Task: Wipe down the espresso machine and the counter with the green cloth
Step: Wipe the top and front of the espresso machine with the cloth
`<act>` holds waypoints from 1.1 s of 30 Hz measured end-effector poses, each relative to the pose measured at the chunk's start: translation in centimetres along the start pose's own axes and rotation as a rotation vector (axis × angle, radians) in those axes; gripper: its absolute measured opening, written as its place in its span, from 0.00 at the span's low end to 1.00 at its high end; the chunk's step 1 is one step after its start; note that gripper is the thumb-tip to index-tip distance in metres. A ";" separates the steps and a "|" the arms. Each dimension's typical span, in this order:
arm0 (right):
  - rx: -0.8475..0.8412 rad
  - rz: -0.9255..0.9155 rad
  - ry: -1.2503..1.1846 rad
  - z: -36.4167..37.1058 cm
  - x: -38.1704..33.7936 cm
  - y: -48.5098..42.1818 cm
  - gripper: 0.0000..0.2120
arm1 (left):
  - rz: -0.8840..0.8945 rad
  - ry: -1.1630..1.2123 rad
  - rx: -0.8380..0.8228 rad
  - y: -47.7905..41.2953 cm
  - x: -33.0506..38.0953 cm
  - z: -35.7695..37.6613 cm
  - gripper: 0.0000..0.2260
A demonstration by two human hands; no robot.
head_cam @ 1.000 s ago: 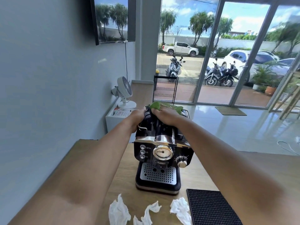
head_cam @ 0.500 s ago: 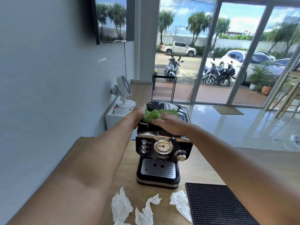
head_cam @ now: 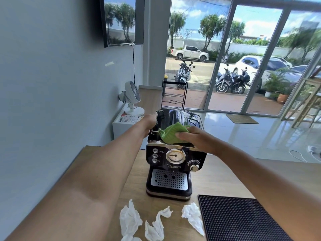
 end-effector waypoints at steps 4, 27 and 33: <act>0.068 0.085 -0.084 -1.6 -2.1 -0.4 0.17 | 0.013 0.012 -0.011 -0.1 -0.1 -0.1 0.26; -0.055 0.247 0.687 -0.5 0.3 -7.8 0.37 | -0.012 0.090 0.006 -4.3 -2.3 -0.4 0.32; -0.101 0.126 0.710 2.2 -1.2 -2.1 0.46 | 0.006 0.076 0.022 -4.7 -2.5 -0.7 0.33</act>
Point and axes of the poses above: each hand's wrist, its own y-axis away from the middle knuckle, its own z-axis out of the palm, x = y × z, the point moved 5 cm from there along -y, towards the middle knuckle, and after that the axes turned 6 degrees about -x, right-handed, at the moved point
